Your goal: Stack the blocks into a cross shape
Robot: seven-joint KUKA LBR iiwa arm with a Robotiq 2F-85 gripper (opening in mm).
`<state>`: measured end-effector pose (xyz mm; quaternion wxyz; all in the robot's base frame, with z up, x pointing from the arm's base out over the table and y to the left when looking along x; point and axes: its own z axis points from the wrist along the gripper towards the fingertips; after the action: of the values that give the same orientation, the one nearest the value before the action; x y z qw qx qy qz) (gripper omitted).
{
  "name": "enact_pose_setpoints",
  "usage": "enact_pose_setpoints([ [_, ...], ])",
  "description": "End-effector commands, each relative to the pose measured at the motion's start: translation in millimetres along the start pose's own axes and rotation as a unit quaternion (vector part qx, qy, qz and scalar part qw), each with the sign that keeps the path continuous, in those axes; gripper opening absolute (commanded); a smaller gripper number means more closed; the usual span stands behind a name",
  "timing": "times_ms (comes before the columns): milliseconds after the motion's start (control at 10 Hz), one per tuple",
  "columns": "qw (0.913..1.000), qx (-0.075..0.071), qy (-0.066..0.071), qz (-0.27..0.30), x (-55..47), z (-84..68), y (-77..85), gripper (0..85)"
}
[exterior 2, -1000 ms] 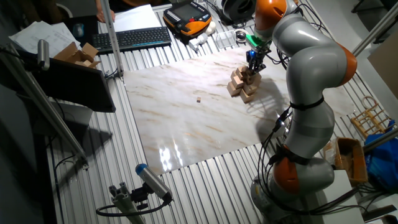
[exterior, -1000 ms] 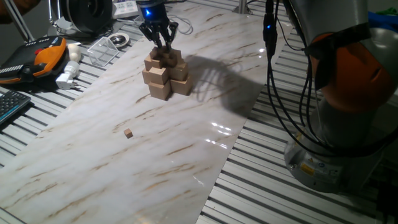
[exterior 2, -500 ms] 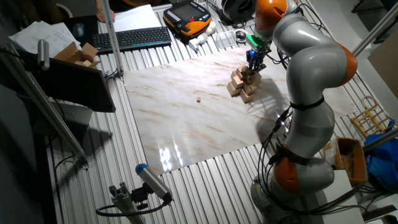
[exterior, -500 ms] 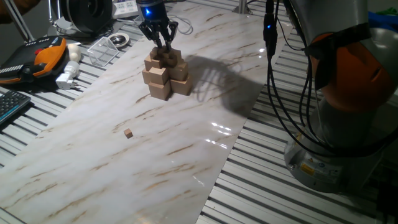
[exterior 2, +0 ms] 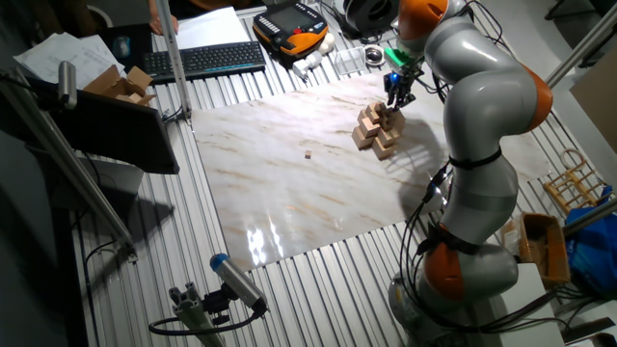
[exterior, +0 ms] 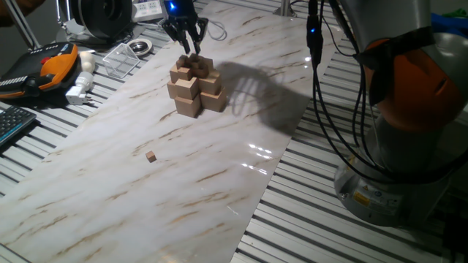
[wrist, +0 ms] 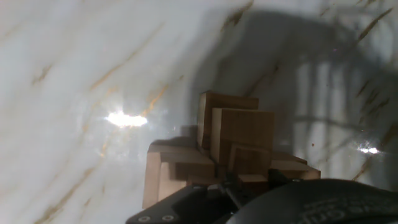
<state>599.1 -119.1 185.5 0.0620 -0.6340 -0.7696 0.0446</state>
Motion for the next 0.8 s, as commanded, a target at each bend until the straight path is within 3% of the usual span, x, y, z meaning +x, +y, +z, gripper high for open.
enact_pose_setpoints([
  [0, 1.0, 0.0, 0.003, 0.0, 4.7, -5.8, 2.7, 34.0],
  [200, 0.9998, 0.0, 0.019, -0.004, 22.3, -25.8, 7.7, 34.0],
  [300, 0.9995, 0.0, 0.032, -0.006, 33.3, -35.8, 10.3, 17.0],
  [400, 0.9984, 0.0, 0.057, -0.007, 47.6, -44.1, 13.3, 17.0],
  [500, 0.9968, -0.006, 0.078, -0.02, 65.4, -51.1, 15.7, 0.0],
  [700, 0.992, -0.012, 0.116, -0.05, 90.6, -56.5, 16.2, 0.0],
])
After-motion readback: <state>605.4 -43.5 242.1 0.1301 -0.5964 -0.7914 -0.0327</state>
